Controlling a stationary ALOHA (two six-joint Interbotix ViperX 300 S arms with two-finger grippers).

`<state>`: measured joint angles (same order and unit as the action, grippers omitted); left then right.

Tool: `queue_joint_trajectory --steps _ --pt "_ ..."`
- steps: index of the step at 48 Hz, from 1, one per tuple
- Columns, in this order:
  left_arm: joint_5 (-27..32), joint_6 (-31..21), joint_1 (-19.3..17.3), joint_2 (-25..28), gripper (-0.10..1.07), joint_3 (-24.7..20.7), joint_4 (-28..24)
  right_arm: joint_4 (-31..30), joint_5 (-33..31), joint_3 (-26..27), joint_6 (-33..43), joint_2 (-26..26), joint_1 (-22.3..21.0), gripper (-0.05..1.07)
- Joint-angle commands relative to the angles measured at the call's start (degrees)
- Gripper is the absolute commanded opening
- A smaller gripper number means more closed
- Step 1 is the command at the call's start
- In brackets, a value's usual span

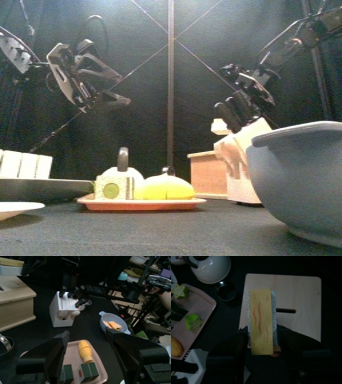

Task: Place egg sushi in front of plate

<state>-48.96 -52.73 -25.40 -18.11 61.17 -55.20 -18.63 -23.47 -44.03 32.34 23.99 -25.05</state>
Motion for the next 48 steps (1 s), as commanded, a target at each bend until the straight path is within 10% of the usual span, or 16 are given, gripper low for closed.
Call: queue_joint_trajectory --steps 1,25,48 --pt "-0.18 0.00 0.09 -0.70 0.94 -0.53 0.26 -0.35 2.55 0.97 0.00 2.29 1.41 0.65" --pt "0.18 0.09 -0.18 -5.80 0.94 2.02 0.35 -1.32 19.60 0.09 -0.44 4.48 17.84 0.64" --pt "2.11 0.35 -0.44 -8.53 0.94 3.69 2.20 -8.00 26.02 4.39 -0.18 -9.76 34.54 0.64"
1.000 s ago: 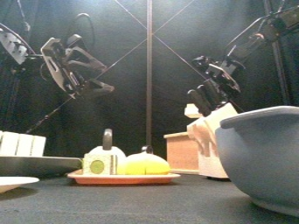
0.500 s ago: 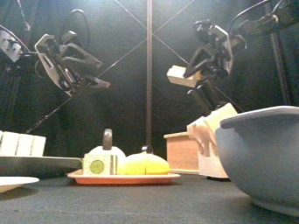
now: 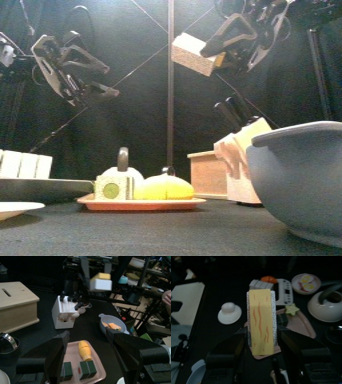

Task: Place egg sushi in front of plate

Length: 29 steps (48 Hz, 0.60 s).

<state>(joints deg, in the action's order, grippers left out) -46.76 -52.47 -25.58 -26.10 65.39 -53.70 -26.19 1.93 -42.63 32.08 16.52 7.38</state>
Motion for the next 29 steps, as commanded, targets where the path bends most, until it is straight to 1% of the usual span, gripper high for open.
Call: queue_joint_trajectory --steps 1,15,21,29 --pt "-0.09 0.09 -0.18 -0.53 0.94 -0.53 0.79 -0.53 0.62 3.43 0.09 -3.16 2.55 0.64" --pt "0.09 0.09 -0.18 -1.41 0.94 0.00 1.05 0.35 -1.05 11.95 0.26 -17.75 7.65 0.65" --pt "0.09 0.09 -0.26 -2.02 0.94 0.26 1.05 1.41 -3.69 15.56 0.26 -21.97 8.88 0.65" --pt "0.09 0.09 -0.18 -2.55 0.94 0.44 1.05 2.11 -8.44 19.42 0.26 -25.66 9.76 0.65"
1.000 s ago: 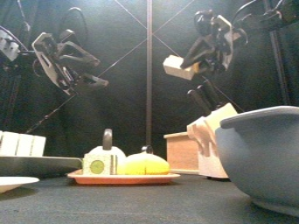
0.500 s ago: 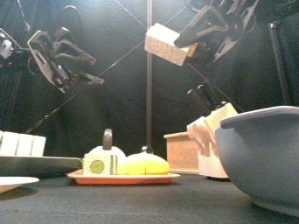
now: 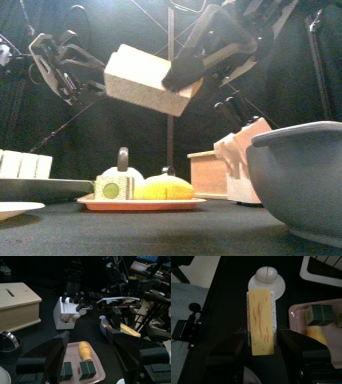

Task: Place egg sushi in front of plate

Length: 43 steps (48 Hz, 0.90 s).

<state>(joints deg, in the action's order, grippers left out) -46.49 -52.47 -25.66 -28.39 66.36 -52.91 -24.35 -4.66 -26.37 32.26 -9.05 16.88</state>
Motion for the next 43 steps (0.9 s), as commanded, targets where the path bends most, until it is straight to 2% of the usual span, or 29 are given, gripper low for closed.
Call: queue_joint_trajectory --steps 1,14,33,43 --pt "-0.18 0.09 -0.09 -0.26 0.94 -0.44 0.26 0.35 -2.37 3.60 0.00 -0.53 0.26 0.65" --pt "0.70 0.09 0.09 -0.35 0.94 -0.44 0.26 1.93 -3.08 4.83 -0.18 -2.72 0.00 0.67" --pt "0.70 0.09 0.09 -0.35 0.94 -0.35 0.26 3.69 -4.22 4.92 0.09 -2.90 -0.09 0.86" --pt "0.70 0.09 0.09 -0.35 0.94 -0.35 0.26 3.69 -5.54 5.01 0.18 -2.99 -0.26 0.88"
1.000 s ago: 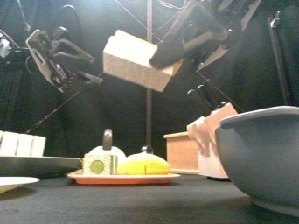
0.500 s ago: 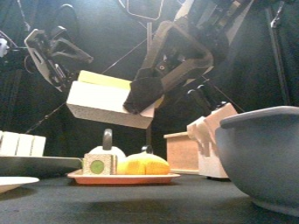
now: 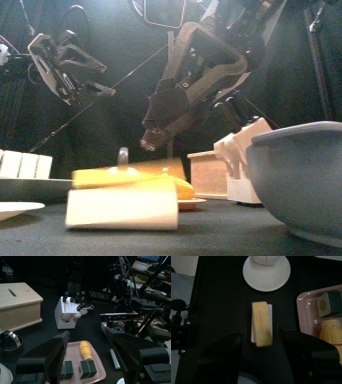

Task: Place egg sushi in front of plate

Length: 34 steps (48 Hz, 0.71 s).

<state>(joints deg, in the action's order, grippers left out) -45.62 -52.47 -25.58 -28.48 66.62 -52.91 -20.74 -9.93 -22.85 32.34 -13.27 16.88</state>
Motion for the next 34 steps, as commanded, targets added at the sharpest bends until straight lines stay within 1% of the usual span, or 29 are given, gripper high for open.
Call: queue_joint_trajectory --steps 1,21,29,34 --pt "-0.18 0.09 0.00 -0.26 0.94 -0.62 0.26 0.09 -0.70 1.41 0.00 1.23 -0.26 0.88" --pt "-0.18 0.09 0.00 -0.26 0.94 -0.62 0.26 0.26 -1.76 1.85 0.09 1.32 -0.62 0.88" --pt "-0.18 0.09 0.00 -0.26 0.94 -0.62 0.26 0.97 -1.76 1.85 0.18 2.20 -1.41 0.88" --pt "-0.18 0.09 0.09 -0.26 0.94 -0.62 0.26 1.85 -1.76 1.58 0.09 3.60 -2.46 0.88"
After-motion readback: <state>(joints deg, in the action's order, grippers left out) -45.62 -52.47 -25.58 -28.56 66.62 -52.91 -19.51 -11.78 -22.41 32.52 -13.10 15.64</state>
